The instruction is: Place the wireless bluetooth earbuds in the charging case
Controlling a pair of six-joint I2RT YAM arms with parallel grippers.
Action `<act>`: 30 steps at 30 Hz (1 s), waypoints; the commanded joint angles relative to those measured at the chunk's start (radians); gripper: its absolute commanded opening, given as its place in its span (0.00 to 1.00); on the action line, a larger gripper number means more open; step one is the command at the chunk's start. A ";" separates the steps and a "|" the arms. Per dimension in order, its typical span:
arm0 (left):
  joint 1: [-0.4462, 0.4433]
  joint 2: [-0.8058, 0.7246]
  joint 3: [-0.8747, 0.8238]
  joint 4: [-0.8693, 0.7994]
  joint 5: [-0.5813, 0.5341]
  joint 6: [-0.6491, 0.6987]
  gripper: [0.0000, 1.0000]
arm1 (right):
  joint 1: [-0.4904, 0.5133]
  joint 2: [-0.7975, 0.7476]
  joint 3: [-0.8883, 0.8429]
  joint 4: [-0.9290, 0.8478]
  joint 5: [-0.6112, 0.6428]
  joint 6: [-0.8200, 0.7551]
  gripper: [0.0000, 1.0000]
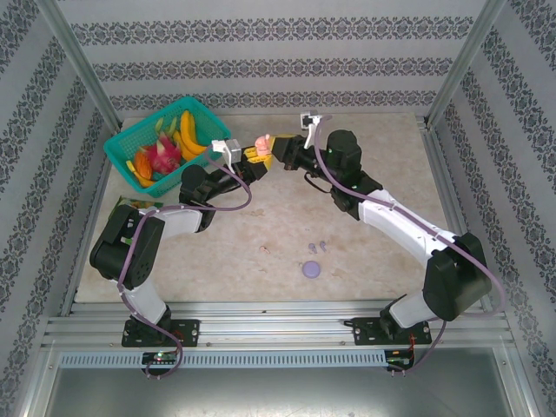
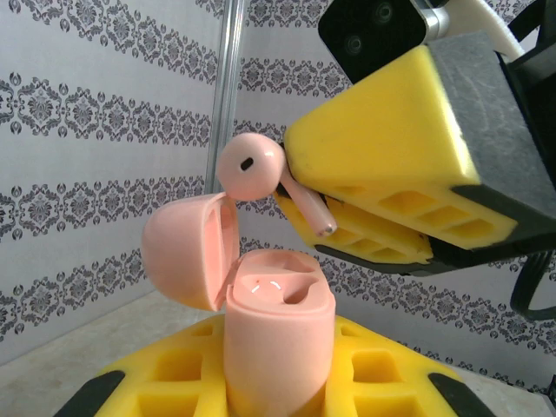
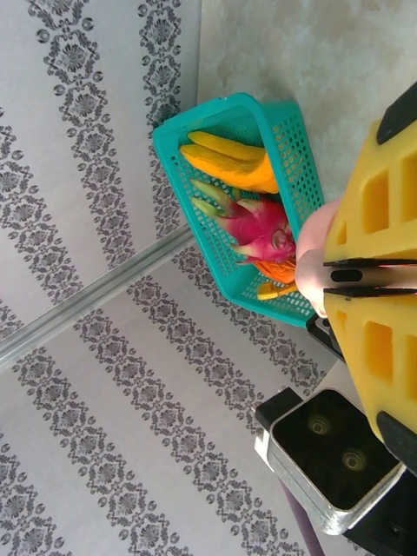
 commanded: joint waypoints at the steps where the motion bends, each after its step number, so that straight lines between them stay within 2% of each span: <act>1: -0.015 -0.004 0.032 0.017 -0.002 -0.015 0.00 | 0.015 0.009 -0.015 0.048 -0.019 -0.004 0.15; 30: -0.019 -0.017 0.025 0.015 0.001 -0.014 0.00 | 0.015 0.022 -0.038 0.077 0.019 0.000 0.14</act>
